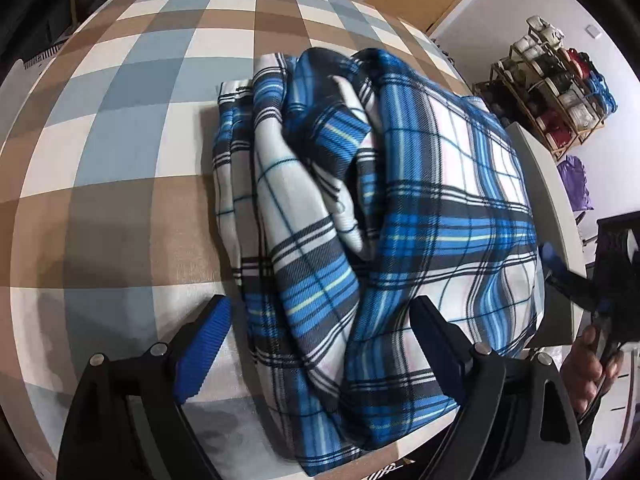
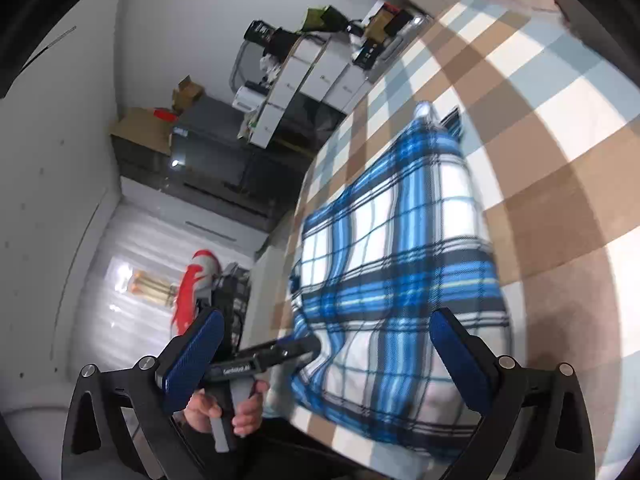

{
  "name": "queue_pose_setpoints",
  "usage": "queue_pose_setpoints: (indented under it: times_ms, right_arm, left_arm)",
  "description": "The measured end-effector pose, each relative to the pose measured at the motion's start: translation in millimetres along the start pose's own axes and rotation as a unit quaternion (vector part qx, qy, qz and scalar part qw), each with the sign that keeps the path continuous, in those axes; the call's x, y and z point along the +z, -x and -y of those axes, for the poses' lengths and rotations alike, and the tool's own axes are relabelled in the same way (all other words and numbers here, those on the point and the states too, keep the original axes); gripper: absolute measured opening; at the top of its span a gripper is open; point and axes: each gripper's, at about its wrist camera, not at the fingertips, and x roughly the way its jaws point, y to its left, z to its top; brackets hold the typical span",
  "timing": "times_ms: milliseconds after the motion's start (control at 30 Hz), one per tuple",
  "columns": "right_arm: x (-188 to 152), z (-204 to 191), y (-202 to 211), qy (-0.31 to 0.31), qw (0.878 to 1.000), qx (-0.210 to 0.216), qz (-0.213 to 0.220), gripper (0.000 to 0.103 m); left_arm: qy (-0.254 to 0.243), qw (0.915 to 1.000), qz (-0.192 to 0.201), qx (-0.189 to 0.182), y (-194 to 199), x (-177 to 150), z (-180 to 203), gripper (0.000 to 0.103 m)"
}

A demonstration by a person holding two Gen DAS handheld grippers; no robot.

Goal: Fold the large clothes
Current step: 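Grasp the folded plaid shirt with both tools from opposite sides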

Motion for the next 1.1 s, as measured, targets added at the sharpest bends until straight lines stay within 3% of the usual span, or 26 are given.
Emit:
queue_pose_setpoints:
  times_ms: [100,167,267,400,467,700,833,867,967,1033,1100]
  right_arm:
    - [7,6,3,-0.005,1.000,-0.025,0.012,0.103]
    - [14,11,0,-0.006,0.999,-0.045,0.000,0.103]
    - [24,17,-12,0.001,0.996,-0.080,-0.029,0.103]
    - [30,25,-39,0.015,0.988,-0.111,-0.102,0.103]
    - [30,31,-50,0.017,0.982,-0.133,-0.131,0.103]
    - [31,20,-74,0.063,0.973,-0.133,-0.177,0.103]
    - [29,11,-86,0.094,0.966,-0.159,-0.179,0.103]
    - [28,10,-86,0.095,0.966,-0.165,-0.174,0.100]
    - [23,9,-81,0.107,0.961,-0.206,-0.151,0.074]
    - [19,11,-71,0.109,0.963,-0.205,-0.139,0.065]
    - [17,11,-65,0.110,0.964,-0.207,-0.127,0.055]
  left_arm:
    - [-0.007,0.9997,-0.005,-0.021,5,1,-6,0.091]
    - [-0.011,0.9976,-0.028,-0.063,6,4,-11,0.100]
    - [0.021,0.9900,-0.046,-0.132,5,12,-28,0.101]
    - [0.055,0.9803,-0.061,-0.180,4,19,-46,0.101]
    - [0.059,0.9805,-0.057,-0.179,6,16,-46,0.101]
    - [0.002,0.9910,-0.029,-0.131,-1,14,-13,0.101]
    - [-0.018,0.9938,-0.014,-0.109,-6,17,-6,0.101]
    - [-0.020,0.9943,-0.011,-0.105,-6,16,-6,0.101]
    - [0.001,0.9938,-0.003,-0.111,-6,18,-12,0.101]
    - [0.012,0.9932,0.002,-0.116,-5,17,-14,0.100]
    - [0.002,0.9949,0.005,-0.101,-5,15,-12,0.085]
